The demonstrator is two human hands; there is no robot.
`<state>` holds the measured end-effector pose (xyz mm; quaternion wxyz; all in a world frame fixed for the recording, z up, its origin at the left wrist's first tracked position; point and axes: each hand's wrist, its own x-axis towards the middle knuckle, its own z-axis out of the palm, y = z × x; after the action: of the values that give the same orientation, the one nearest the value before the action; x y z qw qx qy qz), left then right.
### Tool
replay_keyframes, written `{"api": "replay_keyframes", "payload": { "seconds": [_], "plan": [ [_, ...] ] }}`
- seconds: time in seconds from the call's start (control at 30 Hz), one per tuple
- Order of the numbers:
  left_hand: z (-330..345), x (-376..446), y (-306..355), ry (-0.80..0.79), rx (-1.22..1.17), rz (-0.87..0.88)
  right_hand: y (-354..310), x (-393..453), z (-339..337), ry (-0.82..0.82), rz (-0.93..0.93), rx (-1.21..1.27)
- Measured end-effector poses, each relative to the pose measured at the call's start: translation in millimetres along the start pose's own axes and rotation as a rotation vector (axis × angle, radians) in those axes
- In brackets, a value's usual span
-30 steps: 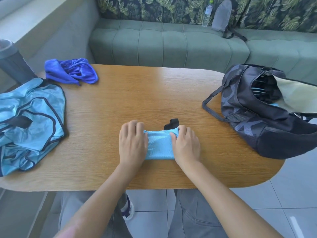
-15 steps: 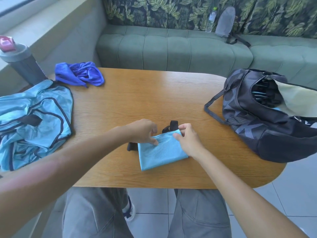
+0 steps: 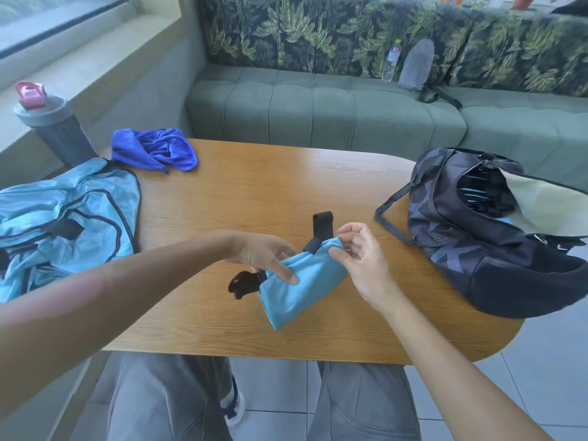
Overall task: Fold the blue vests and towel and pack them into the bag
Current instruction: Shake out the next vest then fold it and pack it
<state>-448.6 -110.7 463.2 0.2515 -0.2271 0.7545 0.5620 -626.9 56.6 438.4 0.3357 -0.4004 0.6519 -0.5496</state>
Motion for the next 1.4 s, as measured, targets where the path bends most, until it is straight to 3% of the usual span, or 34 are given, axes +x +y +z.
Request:
{"api": "replay_keyframes", "payload": {
  "seconds": [0.13, 0.23, 0.3, 0.4, 0.53, 0.77, 0.83, 1.0, 1.07, 1.17, 1.23, 1.4],
  "plan": [
    [8, -6, 10, 0.163, -0.027, 0.078, -3, -12, 10, 0.270, 0.002, -0.095],
    [13, -13, 22, 0.353, 0.157, 0.131, -2, -29, 17, 0.446, 0.170, -0.187],
    [16, -15, 30, 0.504, 0.401, 0.122, 1, -35, 19, 0.274, 0.352, -0.094],
    [27, -12, 40, 0.729, 0.756, 0.073, -3, -40, 26, -0.072, 0.425, 0.339],
    [55, 1, 49, 0.877, 0.938, 0.251, -25, -42, 32, -0.071, 0.424, 0.809],
    [89, -12, 37, 0.912, 0.709, 0.594, -34, -38, 18, 0.273, 0.534, 0.995],
    [99, -21, 36, 0.957, 0.501, 0.577, -31, -37, 14, 0.297, 0.507, 0.984],
    [103, -25, 50, 1.184, -0.138, 0.325, -29, -40, 14, 0.250, 0.368, 1.027],
    [98, -20, 55, 1.113, -0.373, 0.181, -31, -41, 12, 0.250, 0.329, 1.049],
    [90, -13, 62, 0.756, -0.845, 0.194, -37, -44, 6, 0.217, 0.295, 1.061],
    [89, -13, 68, 0.566, -0.863, 0.318, -39, -46, 3, 0.179, 0.272, 1.040],
    [83, -23, 84, 0.468, -0.834, 0.330, -38, -40, -22, 0.117, 0.251, 0.897]
  ]
}}
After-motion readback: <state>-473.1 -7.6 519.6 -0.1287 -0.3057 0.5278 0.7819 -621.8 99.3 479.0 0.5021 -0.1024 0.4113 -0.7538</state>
